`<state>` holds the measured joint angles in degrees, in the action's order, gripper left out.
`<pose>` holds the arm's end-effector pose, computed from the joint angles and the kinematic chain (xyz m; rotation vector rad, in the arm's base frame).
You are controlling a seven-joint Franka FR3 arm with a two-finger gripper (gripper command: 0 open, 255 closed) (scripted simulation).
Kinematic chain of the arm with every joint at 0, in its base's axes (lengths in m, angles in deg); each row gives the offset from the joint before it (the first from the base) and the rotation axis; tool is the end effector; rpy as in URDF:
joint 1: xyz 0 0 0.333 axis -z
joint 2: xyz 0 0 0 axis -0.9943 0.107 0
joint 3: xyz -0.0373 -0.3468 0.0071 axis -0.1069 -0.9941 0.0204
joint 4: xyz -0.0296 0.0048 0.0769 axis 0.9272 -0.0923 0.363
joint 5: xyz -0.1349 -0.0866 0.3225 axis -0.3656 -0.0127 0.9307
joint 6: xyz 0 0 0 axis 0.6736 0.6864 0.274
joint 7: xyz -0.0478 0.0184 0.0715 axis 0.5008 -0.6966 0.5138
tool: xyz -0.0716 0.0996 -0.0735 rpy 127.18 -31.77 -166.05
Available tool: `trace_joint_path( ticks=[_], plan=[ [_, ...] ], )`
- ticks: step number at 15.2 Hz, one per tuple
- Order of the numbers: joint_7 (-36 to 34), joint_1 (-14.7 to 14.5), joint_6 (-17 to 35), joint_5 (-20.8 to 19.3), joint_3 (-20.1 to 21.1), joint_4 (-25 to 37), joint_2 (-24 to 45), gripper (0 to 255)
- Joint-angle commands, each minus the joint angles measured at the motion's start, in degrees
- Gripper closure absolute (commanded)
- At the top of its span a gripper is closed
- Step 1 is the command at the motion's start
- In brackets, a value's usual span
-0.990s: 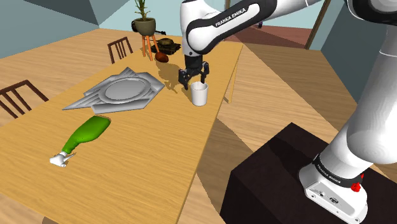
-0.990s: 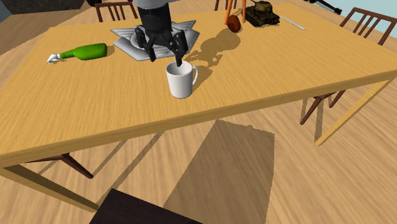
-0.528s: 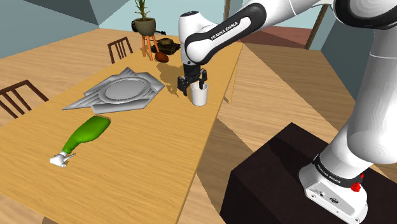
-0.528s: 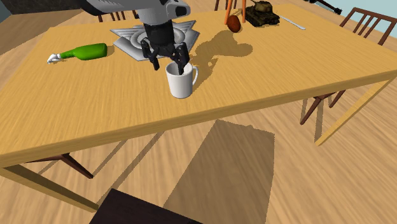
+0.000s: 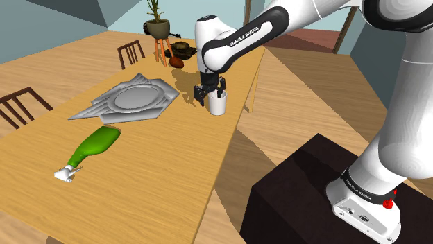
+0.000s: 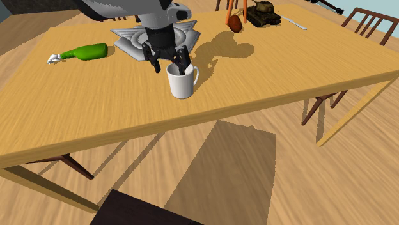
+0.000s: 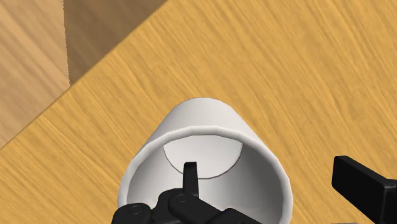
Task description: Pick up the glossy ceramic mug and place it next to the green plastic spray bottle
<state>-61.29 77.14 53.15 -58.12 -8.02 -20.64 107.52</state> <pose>0.5823 0.1902 0.3640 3.0894 -0.0820 0.0591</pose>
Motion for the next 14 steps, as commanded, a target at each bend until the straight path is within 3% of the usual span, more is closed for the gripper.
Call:
trace_joint_path(
  ticks=[1,2,14],
  plan=[
    [0.00,0.00,0.00,0.00,0.00,0.00,0.00,0],
    [0.00,0.00,0.00,0.00,0.00,0.00,0.00,255],
    [0.37,0.09,-1.93,0.44,0.16,0.91,-1.07,255]
  ],
)
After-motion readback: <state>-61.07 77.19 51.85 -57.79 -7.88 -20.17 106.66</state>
